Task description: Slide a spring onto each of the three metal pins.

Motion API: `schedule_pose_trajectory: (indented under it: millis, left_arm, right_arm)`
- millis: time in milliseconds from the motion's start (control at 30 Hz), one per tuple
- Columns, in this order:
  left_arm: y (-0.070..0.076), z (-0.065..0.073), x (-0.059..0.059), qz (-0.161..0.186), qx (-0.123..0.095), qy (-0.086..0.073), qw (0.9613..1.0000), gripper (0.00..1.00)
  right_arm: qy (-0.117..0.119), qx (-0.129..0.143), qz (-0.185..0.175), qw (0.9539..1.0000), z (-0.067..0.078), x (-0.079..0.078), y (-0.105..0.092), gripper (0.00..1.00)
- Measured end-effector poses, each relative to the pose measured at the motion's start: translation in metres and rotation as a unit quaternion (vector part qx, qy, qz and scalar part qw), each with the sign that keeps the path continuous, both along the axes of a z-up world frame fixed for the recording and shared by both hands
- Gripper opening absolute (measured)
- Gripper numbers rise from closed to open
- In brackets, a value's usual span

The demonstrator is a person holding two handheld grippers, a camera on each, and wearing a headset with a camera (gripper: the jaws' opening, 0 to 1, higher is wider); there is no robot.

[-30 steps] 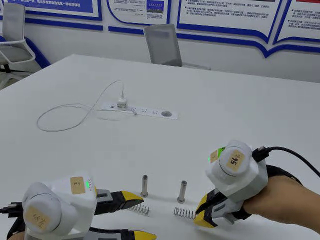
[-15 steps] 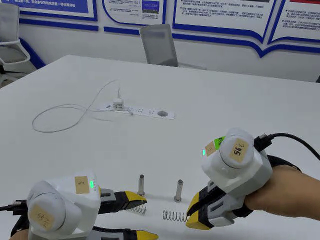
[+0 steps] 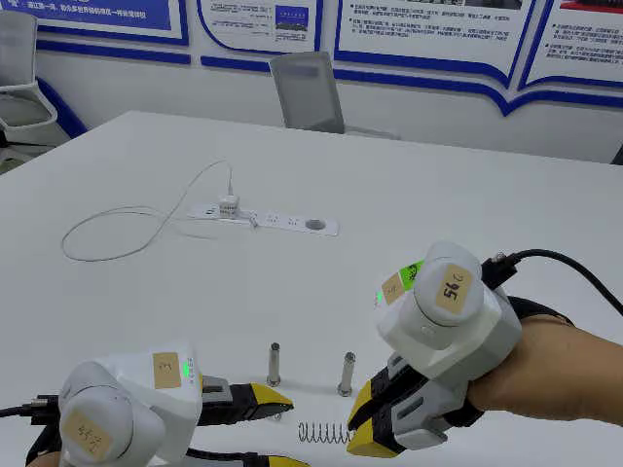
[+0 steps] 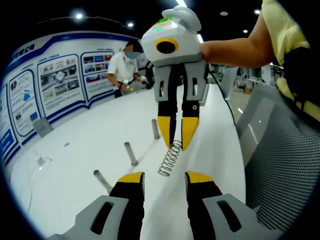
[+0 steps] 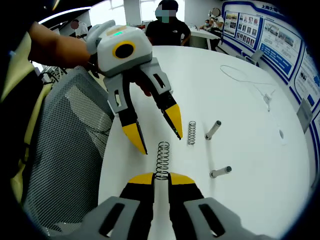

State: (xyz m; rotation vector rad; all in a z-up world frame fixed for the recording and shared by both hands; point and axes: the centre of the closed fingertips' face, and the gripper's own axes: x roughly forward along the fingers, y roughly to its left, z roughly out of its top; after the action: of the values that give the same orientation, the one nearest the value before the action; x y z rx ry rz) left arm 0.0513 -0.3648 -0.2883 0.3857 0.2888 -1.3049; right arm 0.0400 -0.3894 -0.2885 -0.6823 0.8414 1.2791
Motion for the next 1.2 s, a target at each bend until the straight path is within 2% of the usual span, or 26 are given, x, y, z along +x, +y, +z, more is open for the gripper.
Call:
schedule_pose_trajectory:
  millis: [433, 733, 900, 1200]
  left_arm:
    - [-0.005, 0.0, -0.007, -0.015, 0.003, -0.003, 0.9999, 0.24]
    - [-0.005, -0.002, -0.01, -0.02, 0.006, 0.001, 0.9998, 0.16]
    - [-0.005, -0.002, -0.01, -0.018, 0.009, 0.001, 0.9998, 0.13]
    - [-0.004, -0.003, -0.009, -0.011, 0.01, 0.004, 0.9999, 0.12]
  right_arm:
    - [0.006, -0.003, 0.013, 0.9999, 0.001, -0.007, 0.004, 0.11]
    - [0.009, -0.005, 0.019, 0.9998, 0.002, -0.01, 0.006, 0.11]
    - [0.005, -0.003, 0.02, 0.9998, 0.006, -0.01, 0.007, 0.11]
    - [-0.009, 0.003, 0.021, 0.9997, 0.014, -0.008, 0.011, 0.11]
